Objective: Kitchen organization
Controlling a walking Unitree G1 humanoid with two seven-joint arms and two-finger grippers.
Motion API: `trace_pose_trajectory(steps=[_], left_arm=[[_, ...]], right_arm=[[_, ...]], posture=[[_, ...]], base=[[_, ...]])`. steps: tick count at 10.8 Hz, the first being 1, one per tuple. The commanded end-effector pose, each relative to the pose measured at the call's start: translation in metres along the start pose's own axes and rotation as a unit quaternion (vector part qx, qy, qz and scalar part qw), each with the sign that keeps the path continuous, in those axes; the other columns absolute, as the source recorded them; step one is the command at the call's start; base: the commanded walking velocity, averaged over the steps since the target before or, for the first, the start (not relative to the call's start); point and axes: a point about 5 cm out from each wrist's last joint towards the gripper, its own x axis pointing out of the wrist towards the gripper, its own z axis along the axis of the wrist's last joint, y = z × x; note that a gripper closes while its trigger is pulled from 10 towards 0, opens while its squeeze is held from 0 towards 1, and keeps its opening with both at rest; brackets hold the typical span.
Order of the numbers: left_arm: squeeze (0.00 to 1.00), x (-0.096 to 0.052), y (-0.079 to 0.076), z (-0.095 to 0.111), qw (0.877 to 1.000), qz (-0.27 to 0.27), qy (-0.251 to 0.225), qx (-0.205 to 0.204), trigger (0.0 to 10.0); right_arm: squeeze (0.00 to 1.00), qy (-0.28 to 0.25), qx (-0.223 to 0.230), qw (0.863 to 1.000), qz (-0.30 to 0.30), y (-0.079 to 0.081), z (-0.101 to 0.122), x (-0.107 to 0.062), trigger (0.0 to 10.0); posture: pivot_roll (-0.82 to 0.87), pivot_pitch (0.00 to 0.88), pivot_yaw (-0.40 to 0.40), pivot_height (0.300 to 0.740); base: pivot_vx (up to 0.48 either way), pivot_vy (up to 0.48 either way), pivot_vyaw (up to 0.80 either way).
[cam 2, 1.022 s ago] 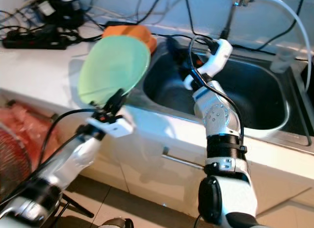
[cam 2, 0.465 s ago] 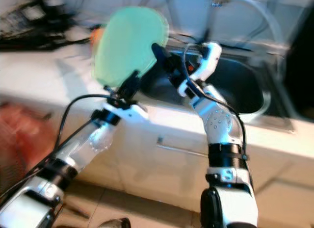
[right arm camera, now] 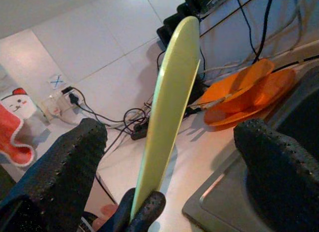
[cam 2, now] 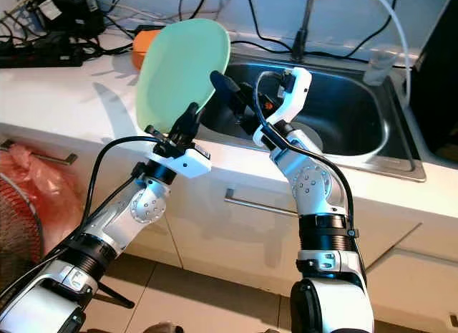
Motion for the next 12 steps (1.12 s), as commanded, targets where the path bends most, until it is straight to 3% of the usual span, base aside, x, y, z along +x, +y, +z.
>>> trace_pose_trajectory(steps=[1,3,8,12], left_arm=[[0.00,0.010,0.009,0.009,0.999,0.015,-0.029,0.002,0.0],[0.00,0.012,0.009,0.015,0.999,0.014,-0.045,0.004,0.0],[0.00,-0.001,0.002,0.017,0.998,-0.022,-0.065,0.016,0.0],[0.00,-0.012,0.006,0.022,0.995,-0.028,-0.088,0.025,0.0]], right_arm=[[0.00,-0.001,-0.008,1.000,-0.001,0.001,0.001,-0.001,10.0],[0.00,0.000,-0.013,1.000,-0.011,-0.003,0.000,0.000,10.0],[0.00,-0.013,-0.026,1.000,-0.001,0.004,0.007,0.020,10.0],[0.00,-0.013,-0.028,1.000,0.001,0.003,0.011,0.026,10.0]], posture=[[-0.03,0.027,-0.001,0.740],[-0.03,0.036,-0.003,0.740],[-0.02,0.064,-0.001,0.740],[-0.01,0.091,-0.010,0.740]], base=[[0.000,0.000,0.00],[0.000,0.000,0.00],[0.000,0.000,0.00],[0.000,0.000,0.00]])
